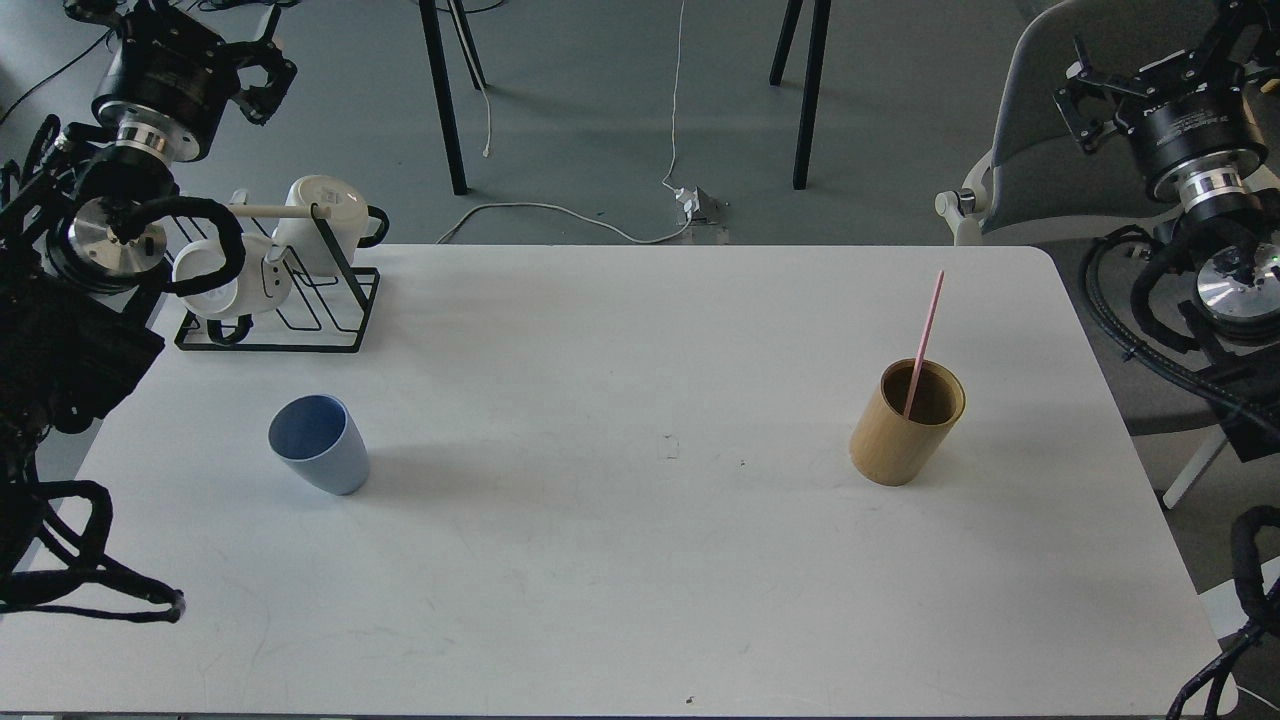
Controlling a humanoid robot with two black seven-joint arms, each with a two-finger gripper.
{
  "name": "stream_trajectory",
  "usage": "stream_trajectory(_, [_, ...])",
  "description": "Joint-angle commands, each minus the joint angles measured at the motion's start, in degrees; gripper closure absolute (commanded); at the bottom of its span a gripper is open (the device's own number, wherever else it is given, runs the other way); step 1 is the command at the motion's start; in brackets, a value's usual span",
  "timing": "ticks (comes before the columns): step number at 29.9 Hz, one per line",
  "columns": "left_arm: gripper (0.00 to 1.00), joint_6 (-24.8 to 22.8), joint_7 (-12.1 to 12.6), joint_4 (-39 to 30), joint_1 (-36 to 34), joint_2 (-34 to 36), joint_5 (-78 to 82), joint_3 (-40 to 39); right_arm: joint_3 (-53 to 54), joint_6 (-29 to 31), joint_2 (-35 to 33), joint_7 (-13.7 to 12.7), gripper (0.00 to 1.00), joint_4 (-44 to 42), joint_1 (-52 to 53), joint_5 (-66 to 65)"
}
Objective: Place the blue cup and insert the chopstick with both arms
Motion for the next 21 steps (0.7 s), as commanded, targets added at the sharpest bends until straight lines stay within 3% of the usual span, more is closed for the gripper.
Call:
stream_trajectory(1, [0.0, 0.0, -0.2, 0.0, 0.0, 0.1, -0.1, -0.1, -0.1, 0.0, -0.2, 0.0, 0.0, 0.0, 0.0, 0.0])
stream_trajectory(11, [0.0, 0.0, 0.1, -1.8, -0.2, 0.8, 0.2, 0.3, -0.2, 0.0, -0.2, 0.0, 0.0, 0.0, 0.0, 0.0])
stream_trajectory(16, [0.01, 0.0, 0.2, -13.4, 2.1, 8.2, 4.8, 3.6, -0.2, 0.0, -0.2, 0.1, 0.0, 1.1, -0.9, 0.0])
stream_trajectory(21, [0.01, 0.0, 0.2, -25.2, 2.3, 18.4, 22.1, 8.3, 0.4, 0.0, -1.0, 0.2, 0.0, 1.5, -2.6, 0.1])
